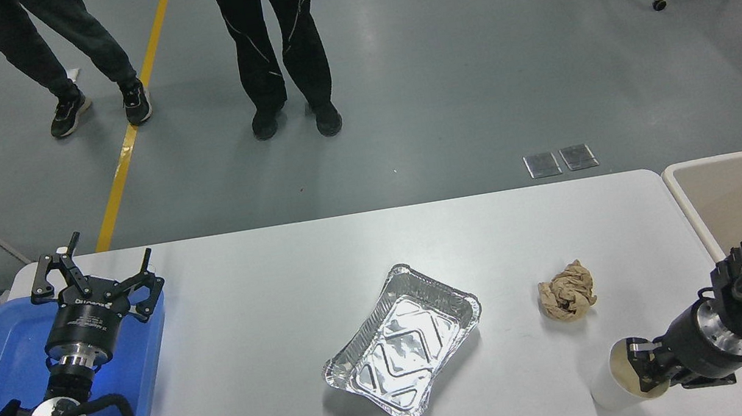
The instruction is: Pick up paper cup place in dustbin
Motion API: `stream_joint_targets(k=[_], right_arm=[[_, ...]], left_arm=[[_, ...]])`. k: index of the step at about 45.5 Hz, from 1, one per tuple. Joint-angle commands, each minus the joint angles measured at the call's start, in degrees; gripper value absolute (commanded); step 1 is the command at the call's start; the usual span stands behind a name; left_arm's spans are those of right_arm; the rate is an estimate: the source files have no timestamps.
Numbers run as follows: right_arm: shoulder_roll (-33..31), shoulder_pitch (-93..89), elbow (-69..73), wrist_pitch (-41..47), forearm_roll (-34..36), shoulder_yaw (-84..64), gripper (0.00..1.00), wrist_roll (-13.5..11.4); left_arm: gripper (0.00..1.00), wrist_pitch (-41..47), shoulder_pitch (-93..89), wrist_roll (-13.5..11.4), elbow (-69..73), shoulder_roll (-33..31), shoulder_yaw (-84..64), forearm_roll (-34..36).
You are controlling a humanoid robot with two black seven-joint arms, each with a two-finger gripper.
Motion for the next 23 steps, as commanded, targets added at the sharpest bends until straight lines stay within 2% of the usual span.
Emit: stream_joint_targets(k=[1, 14, 23], right_arm=[[-4.6, 6.4, 5.4, 3.5, 0.0, -1.4, 0.0, 0.0], [-12.2, 27.7, 15.2, 10.6, 1.3, -12.3, 0.0, -0.3], [-12.1, 46.6, 19.0, 20.5, 5.4, -20.8, 0.0, -0.5]], left_arm=[[0.99, 0.0, 0.0, 0.1, -0.1, 0.0, 0.0, 0.0], [0.99, 0.0, 0.0, 0.1, 0.0, 0.0, 0.0, 0.0], [0.99, 0.0, 0.0, 0.1, 0.0, 0.0, 0.0, 0.0]])
